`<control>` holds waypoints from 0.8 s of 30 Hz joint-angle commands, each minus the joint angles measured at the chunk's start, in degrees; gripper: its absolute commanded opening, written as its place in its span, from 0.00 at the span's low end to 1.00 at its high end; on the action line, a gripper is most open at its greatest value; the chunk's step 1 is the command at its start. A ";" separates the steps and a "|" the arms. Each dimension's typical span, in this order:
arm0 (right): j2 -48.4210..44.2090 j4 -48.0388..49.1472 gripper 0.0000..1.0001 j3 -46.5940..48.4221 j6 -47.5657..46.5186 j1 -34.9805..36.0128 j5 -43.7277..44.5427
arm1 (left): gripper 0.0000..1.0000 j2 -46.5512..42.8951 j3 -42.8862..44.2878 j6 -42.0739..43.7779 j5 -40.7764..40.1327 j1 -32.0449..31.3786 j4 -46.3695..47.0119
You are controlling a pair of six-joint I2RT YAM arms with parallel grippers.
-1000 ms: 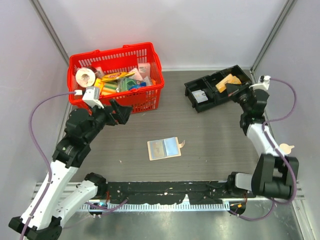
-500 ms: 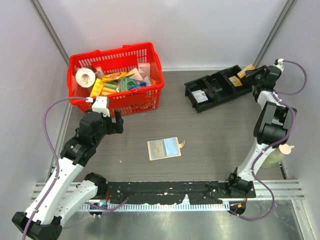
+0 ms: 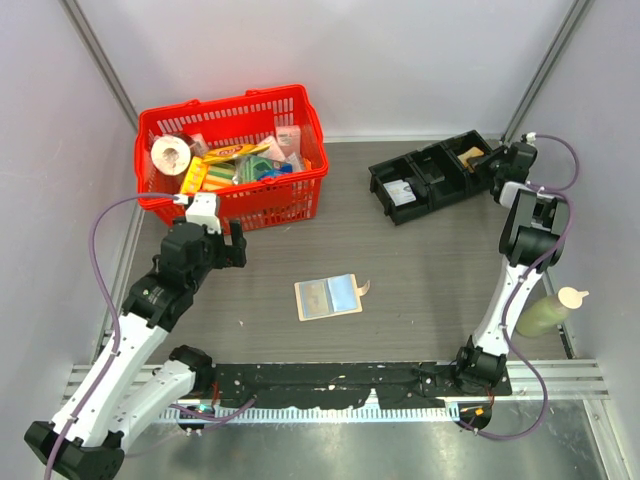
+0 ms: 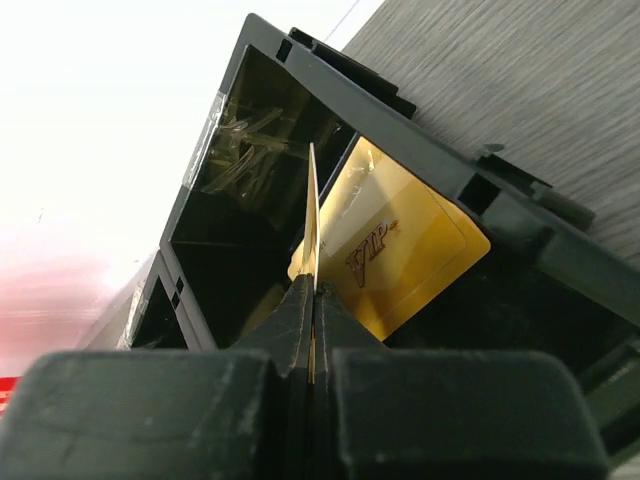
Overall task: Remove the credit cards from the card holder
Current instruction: Place the credit card in the storage box.
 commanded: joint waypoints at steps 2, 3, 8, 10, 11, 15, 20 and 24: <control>-0.66 1.59 0.15 2.13 1.15 0.70 1.12 | 0.88 0.00 -0.51 0.78 0.64 0.24 2.38; -1.97 1.14 0.19 0.91 0.80 0.62 2.18 | 0.88 -0.09 -0.59 0.78 0.64 0.24 2.55; -7.69 -2.72 0.55 -2.96 -3.76 0.62 9.21 | 0.86 -0.62 -1.12 0.60 1.08 0.24 3.17; -10.59 -4.65 0.60 -4.20 -5.61 0.61 11.68 | 0.87 -0.97 -1.38 0.43 1.52 0.23 3.43; -12.86 -5.36 0.62 -4.98 -6.66 0.70 13.43 | 0.87 -1.15 -1.56 0.43 1.69 0.24 3.69; -20.59 -9.31 0.66 -7.45 -10.62 0.79 16.43 | 0.87 -0.80 -1.21 -0.80 3.45 0.24 3.00; -31.92 -14.85 0.67 -12.53 -16.33 3.95 15.82 | 0.88 0.87 -0.95 -1.16 5.03 0.15 2.73; -41.94 -17.67 0.67 -20.08 -20.47 10.71 17.57 | 0.89 3.06 -0.60 -1.86 5.74 0.24 1.68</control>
